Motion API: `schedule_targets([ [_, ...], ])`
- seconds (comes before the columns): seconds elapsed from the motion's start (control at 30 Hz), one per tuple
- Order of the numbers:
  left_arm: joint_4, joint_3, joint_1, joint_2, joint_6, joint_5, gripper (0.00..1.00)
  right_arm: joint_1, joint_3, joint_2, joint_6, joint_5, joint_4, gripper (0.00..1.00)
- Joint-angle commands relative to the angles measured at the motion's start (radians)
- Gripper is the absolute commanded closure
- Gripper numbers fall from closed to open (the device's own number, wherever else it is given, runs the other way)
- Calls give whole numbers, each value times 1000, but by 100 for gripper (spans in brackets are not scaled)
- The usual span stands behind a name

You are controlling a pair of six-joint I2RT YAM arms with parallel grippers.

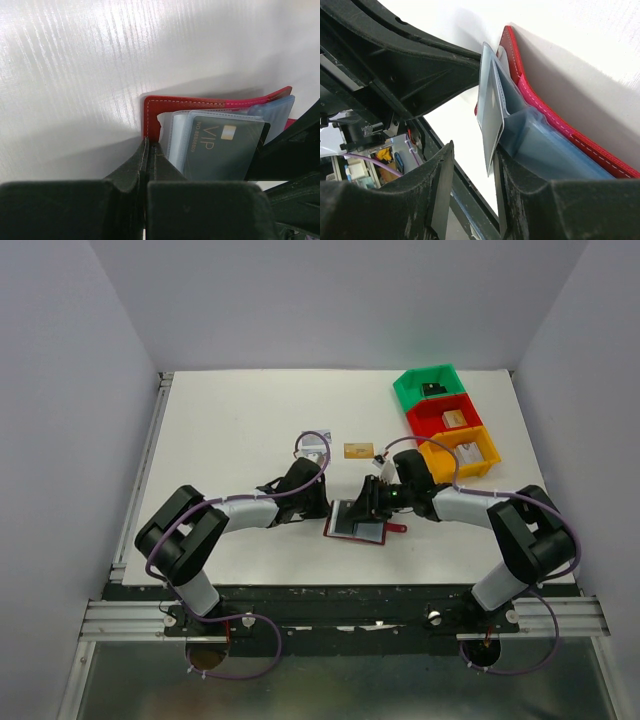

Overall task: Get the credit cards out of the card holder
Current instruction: Remove the credit card from the card holder.

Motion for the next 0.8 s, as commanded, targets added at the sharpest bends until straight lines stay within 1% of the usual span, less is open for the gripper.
schedule_targets([
  [0.0,-64,-24,0,64,28,26,100,-4,-27,-16,38,-28,100,55],
  [0.13,-33,-29,-11,55,41,47,100,-4,-36,7,93,-56,188,55],
  [0.6,35,-29,-43,41,83,97,100,-4,-6,113,106,-56,200,52],
  [0.77,56,-26,-55,41,100,115,100,-4,-3,138,127,-67,228,51],
])
